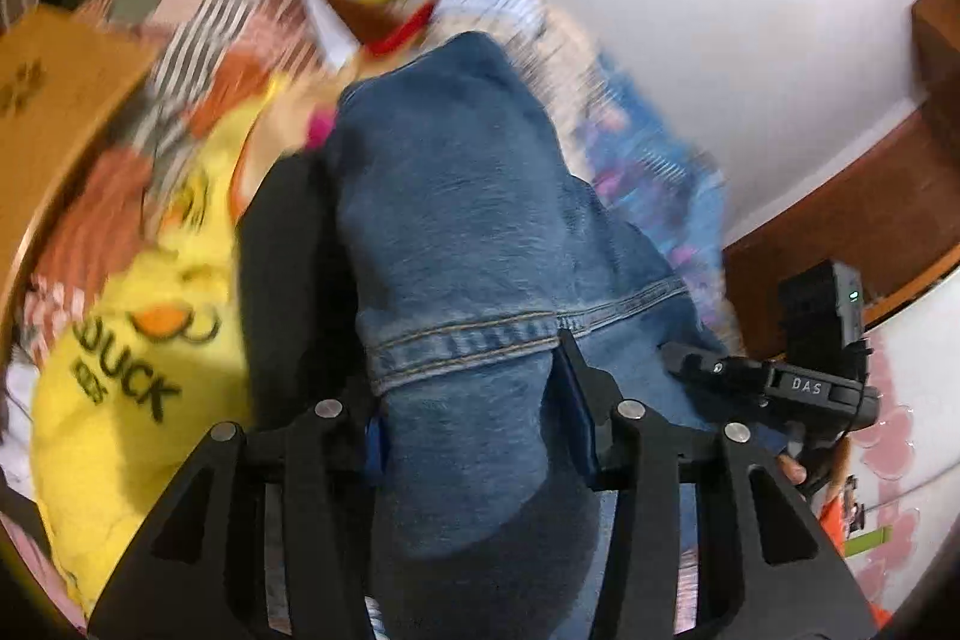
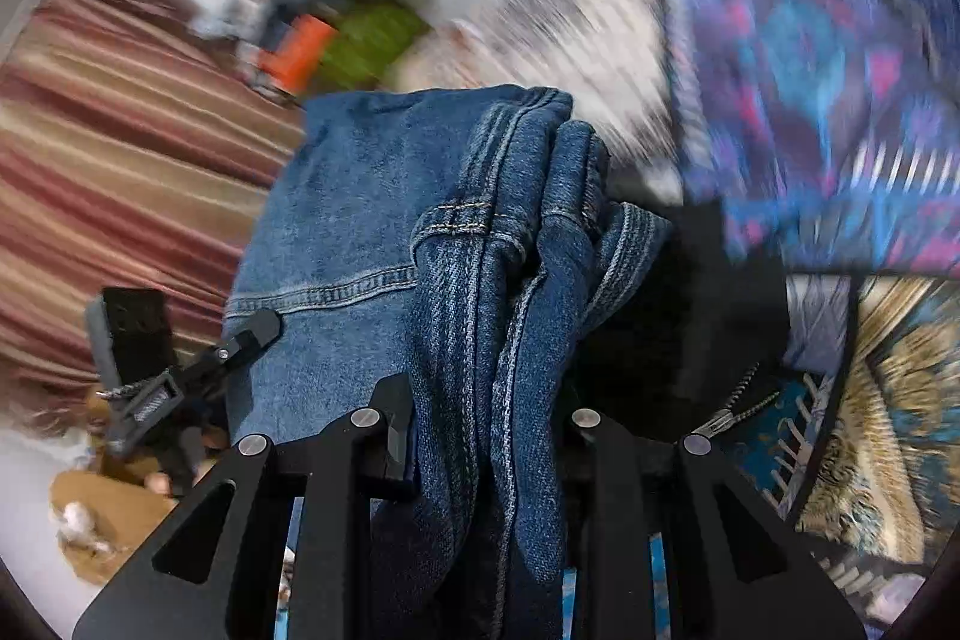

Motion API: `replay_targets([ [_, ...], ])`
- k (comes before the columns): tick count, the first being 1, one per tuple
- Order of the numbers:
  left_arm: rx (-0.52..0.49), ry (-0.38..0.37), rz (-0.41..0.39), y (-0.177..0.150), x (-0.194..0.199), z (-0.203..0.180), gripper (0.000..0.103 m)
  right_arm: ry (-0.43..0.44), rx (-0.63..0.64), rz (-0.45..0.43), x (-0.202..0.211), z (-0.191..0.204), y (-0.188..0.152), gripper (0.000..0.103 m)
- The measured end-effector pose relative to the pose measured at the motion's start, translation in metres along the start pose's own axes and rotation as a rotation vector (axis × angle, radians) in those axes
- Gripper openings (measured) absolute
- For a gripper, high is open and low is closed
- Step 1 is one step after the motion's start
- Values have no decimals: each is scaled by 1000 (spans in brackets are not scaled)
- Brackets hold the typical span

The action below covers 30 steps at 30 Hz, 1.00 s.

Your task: Fold large clothes

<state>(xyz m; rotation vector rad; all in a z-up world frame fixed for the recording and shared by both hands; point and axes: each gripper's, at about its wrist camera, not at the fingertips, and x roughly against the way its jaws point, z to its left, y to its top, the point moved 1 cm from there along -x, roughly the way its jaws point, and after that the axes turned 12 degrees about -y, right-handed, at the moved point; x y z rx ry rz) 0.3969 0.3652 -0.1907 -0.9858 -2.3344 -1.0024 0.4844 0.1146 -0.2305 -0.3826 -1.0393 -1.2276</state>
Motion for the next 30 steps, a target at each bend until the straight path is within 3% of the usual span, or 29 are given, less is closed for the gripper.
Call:
replay_targets([
  [2,-25,-22,-24,-8,-2,4,55,12,-11,3,-8,-10,-3,25],
  [5,-51,15,-46,-13,0,-4,61,-4,-4,-2,-1,-13,-3,31],
  [7,-45,41,-51,-17,3,-9,63,-74,31,-23,7,-6,-8,32],
  [11,-74,85,-56,-27,10,-14,70,-310,166,-119,24,15,-27,56],
  [13,-86,114,-58,-37,14,-15,75,-369,227,-145,32,22,-41,60],
  [18,-94,174,-67,-74,32,-20,83,-411,266,-201,51,21,-73,67],
  [21,-99,241,-77,-92,35,-17,86,-380,211,-159,49,11,-77,69],
  [25,-38,273,-73,-99,36,-17,85,-380,154,-116,57,10,-87,69],
  [30,-83,337,-83,-102,52,-46,83,-387,223,-182,96,29,-105,69],
])
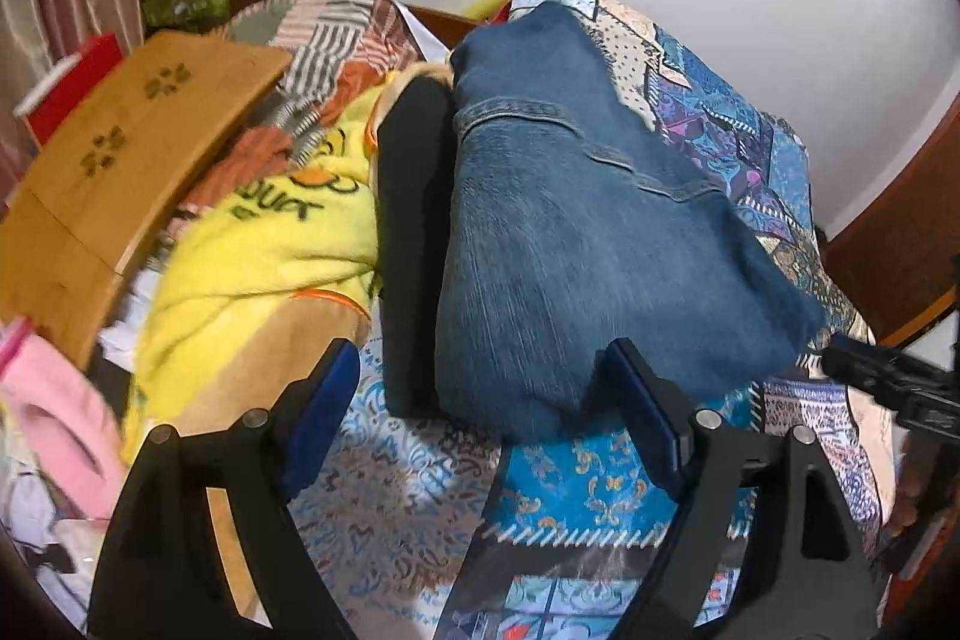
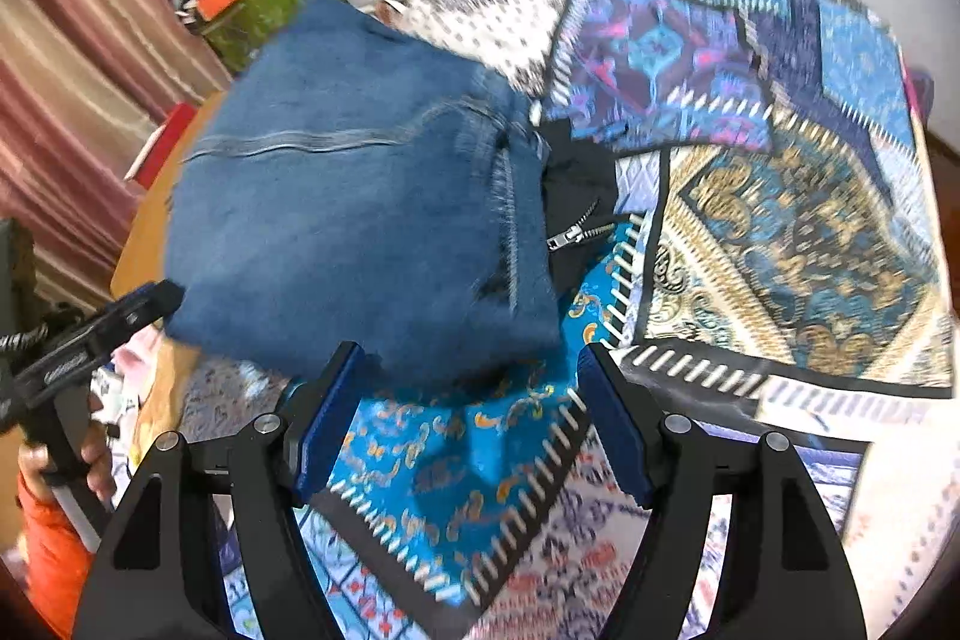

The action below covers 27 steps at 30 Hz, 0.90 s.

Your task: Fold large clothes

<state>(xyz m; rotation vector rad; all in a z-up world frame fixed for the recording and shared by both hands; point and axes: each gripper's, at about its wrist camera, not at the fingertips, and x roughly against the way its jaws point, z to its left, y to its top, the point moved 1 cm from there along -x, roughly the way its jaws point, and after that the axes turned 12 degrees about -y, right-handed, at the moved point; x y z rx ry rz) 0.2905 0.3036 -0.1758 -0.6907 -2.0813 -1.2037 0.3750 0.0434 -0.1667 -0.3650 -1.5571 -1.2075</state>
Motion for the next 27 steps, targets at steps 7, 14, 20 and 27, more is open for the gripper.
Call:
replay_targets([
  [7,-69,-34,-142,-3,78,-49,83,39,7,-198,95,4,-5,69],
  [14,-230,-88,-369,-21,183,-123,83,60,16,-472,203,19,-28,69],
  [20,-357,-65,-588,-59,261,-175,83,53,28,-706,279,35,-64,69],
  [27,-444,2,-808,-109,320,-211,83,3,20,-876,325,56,-106,69],
])
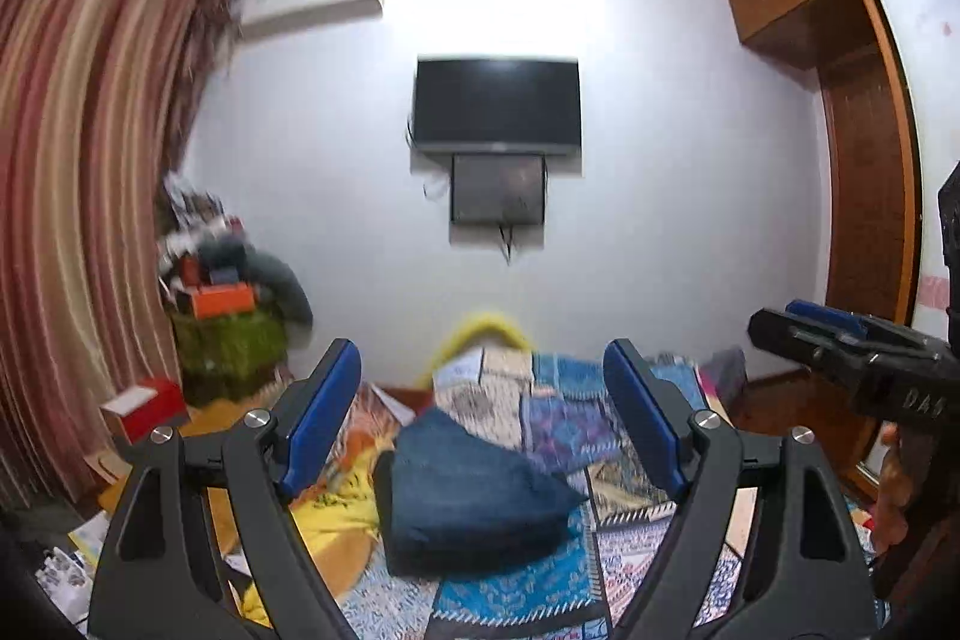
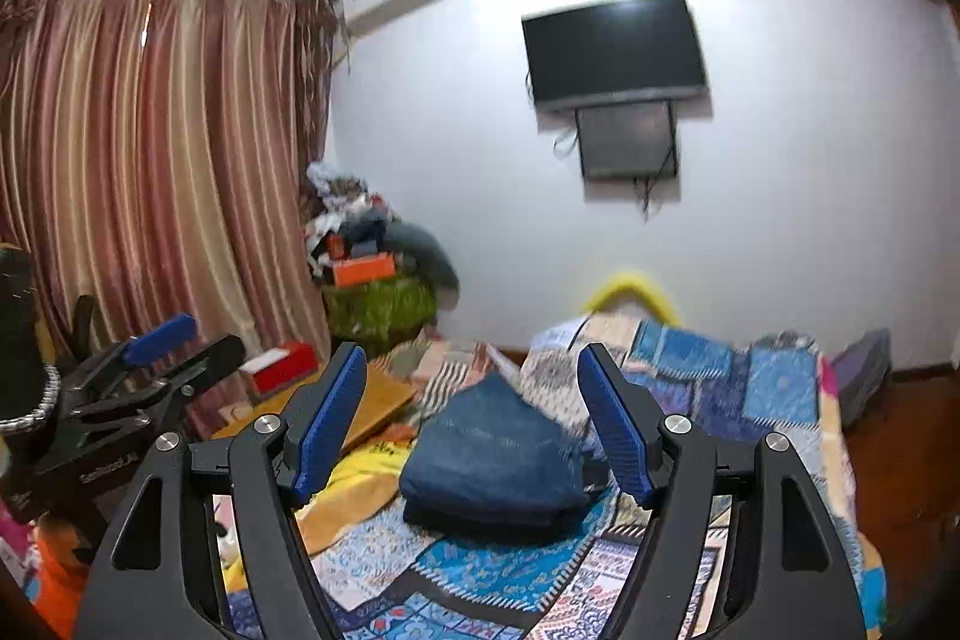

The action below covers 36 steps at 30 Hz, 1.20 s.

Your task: Fold large clothes

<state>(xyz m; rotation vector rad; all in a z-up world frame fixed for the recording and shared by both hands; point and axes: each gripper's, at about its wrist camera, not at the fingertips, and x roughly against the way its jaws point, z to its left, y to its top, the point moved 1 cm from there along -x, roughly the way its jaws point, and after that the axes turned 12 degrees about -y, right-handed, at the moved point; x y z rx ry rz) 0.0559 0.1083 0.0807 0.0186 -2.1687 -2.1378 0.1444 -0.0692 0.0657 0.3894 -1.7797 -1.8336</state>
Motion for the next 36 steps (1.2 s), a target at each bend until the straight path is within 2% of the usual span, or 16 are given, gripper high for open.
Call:
replay_targets([
  [2,11,1,-23,2,11,-4,84,-19,11,-23,7,4,-2,70],
  [4,20,4,-29,2,17,-6,89,-35,17,-37,11,9,-5,78],
  [5,26,9,-32,0,19,-7,91,-39,16,-43,9,9,-7,87],
  [6,32,15,-32,-1,20,-6,94,-45,12,-51,10,8,-9,91],
  [10,69,20,-12,-9,23,-7,99,-82,13,-80,13,10,-12,102],
  [14,61,35,15,-13,23,-10,99,-97,18,-80,12,10,-9,102],
  [36,81,50,40,-27,21,-11,101,-117,6,-23,12,3,-24,103],
])
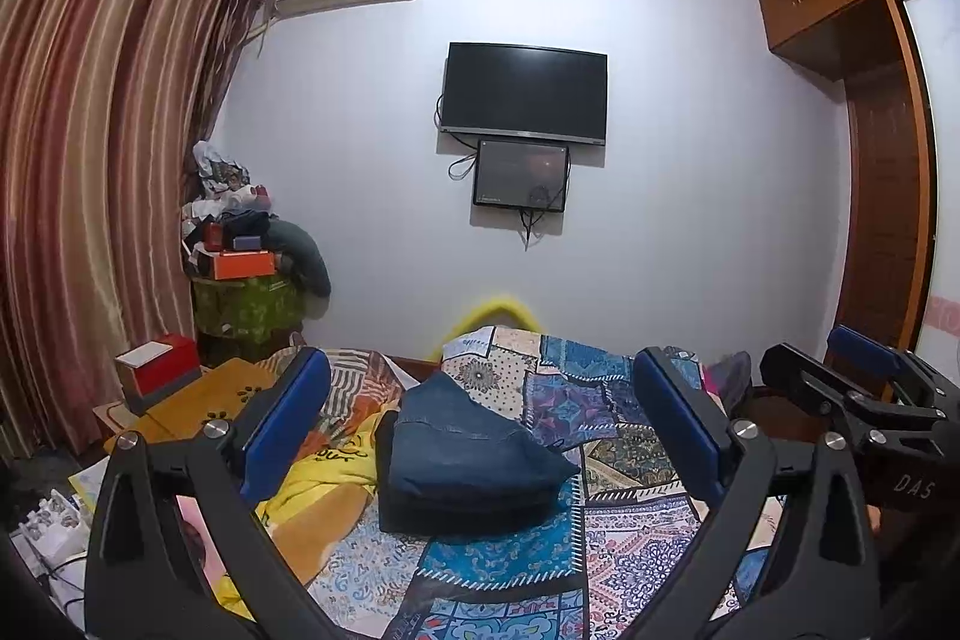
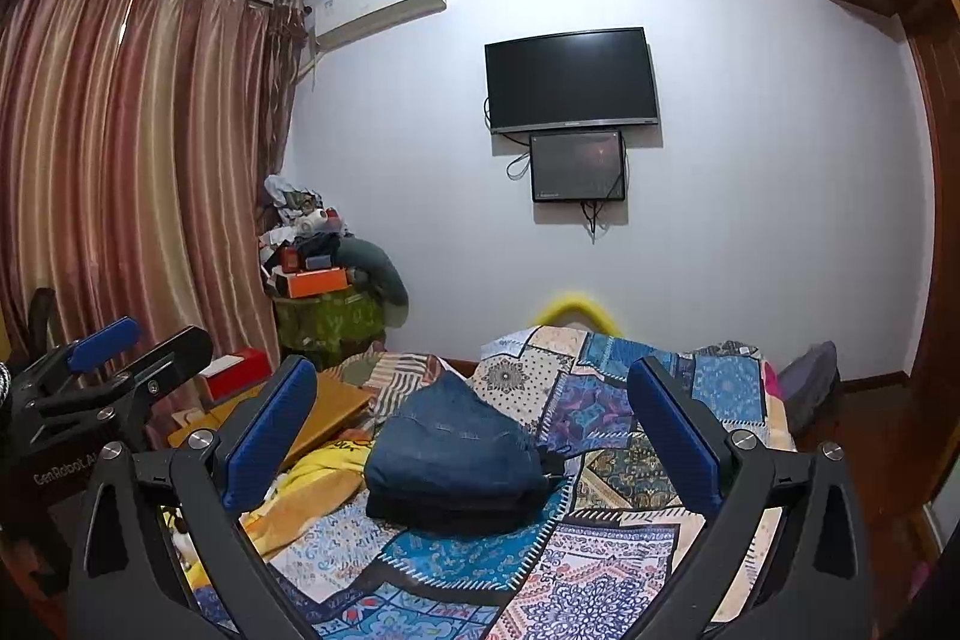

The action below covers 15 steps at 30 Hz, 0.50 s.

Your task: Fold large clothes

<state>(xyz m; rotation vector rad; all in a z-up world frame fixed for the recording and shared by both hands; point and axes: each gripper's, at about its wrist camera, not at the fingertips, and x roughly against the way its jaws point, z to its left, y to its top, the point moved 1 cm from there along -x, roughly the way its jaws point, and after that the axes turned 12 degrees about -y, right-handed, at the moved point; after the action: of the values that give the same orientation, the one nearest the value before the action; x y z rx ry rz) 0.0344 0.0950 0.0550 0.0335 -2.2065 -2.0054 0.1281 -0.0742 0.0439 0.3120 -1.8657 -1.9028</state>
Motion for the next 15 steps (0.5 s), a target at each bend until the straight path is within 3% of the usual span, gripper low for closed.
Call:
replay_targets([
  [15,22,1,14,-2,-3,5,101,-9,-14,28,0,-8,1,103],
])
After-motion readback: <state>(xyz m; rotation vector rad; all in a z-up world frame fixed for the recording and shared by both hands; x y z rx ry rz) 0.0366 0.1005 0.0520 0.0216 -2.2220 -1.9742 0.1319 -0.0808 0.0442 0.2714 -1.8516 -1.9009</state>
